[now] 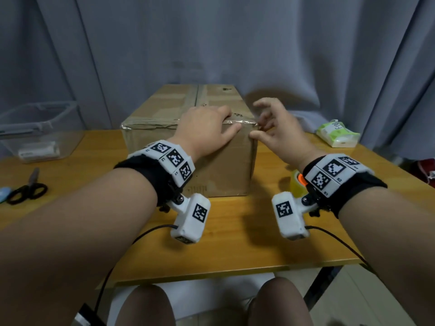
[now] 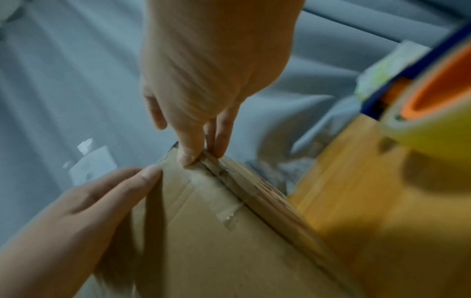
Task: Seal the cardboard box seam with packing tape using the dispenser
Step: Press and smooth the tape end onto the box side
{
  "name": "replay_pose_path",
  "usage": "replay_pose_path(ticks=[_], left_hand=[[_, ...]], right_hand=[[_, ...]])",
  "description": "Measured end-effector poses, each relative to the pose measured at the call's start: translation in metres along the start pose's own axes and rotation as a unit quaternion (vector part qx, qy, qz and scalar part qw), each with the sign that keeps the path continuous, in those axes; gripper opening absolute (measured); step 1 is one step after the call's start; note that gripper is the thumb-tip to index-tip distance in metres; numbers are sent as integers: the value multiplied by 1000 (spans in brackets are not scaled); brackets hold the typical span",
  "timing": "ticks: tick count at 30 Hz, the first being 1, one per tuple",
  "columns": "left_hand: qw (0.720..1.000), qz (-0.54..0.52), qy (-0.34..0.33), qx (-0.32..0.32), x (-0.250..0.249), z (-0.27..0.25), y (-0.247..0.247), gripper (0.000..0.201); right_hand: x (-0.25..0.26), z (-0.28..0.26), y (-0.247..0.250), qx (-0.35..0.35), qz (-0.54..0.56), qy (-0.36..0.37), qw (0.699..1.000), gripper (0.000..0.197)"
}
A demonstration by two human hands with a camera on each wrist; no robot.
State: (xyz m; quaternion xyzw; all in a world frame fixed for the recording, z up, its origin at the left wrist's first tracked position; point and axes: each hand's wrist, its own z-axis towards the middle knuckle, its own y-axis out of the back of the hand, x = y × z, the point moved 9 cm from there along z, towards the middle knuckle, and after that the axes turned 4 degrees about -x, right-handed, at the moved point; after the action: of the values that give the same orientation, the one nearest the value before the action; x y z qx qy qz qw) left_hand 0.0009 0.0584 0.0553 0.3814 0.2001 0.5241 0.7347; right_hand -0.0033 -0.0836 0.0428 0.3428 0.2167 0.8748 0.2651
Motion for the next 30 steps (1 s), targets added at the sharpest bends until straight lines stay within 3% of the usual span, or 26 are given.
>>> replay_pose_path(ticks=[4, 6, 10, 14, 17, 20, 22, 24, 27, 30], left_hand=[[1000, 3, -5, -23, -1, -4, 1, 47], [1000, 2, -3, -30, -2, -6, 3, 47], [999, 3, 0, -34, -3, -7, 6, 47], [999, 13, -2, -30, -3, -8, 5, 48], [999, 18, -12, -33, -4, -8, 7, 48], [999, 18, -34, -31, -8, -6, 6, 51], [998, 32, -42, -34, -10, -5, 2, 58], [997, 55, -46, -41, -11, -6, -2, 55], [991, 107, -65, -47, -9, -10, -1, 48], [996, 78, -47, 7, 9, -18, 4, 52]], right_hand=[[-22, -16, -22, -15, 126, -60, 990, 46], [-33, -24, -40, 15, 160, -98, 982, 65], [-45, -38, -60, 113, 98, -108, 983, 107], [-36, -24, -45, 117, 62, -74, 988, 118], [-23, 3, -26, 87, 96, -70, 989, 87], [-5, 21, -13, 58, -65, 3, 996, 52], [1, 21, -18, 48, -112, 40, 992, 43], [1, 12, -29, 34, -76, 30, 996, 38], [3, 1, -29, -53, -27, 7, 998, 32], [3, -2, -27, -67, -21, -21, 997, 32]])
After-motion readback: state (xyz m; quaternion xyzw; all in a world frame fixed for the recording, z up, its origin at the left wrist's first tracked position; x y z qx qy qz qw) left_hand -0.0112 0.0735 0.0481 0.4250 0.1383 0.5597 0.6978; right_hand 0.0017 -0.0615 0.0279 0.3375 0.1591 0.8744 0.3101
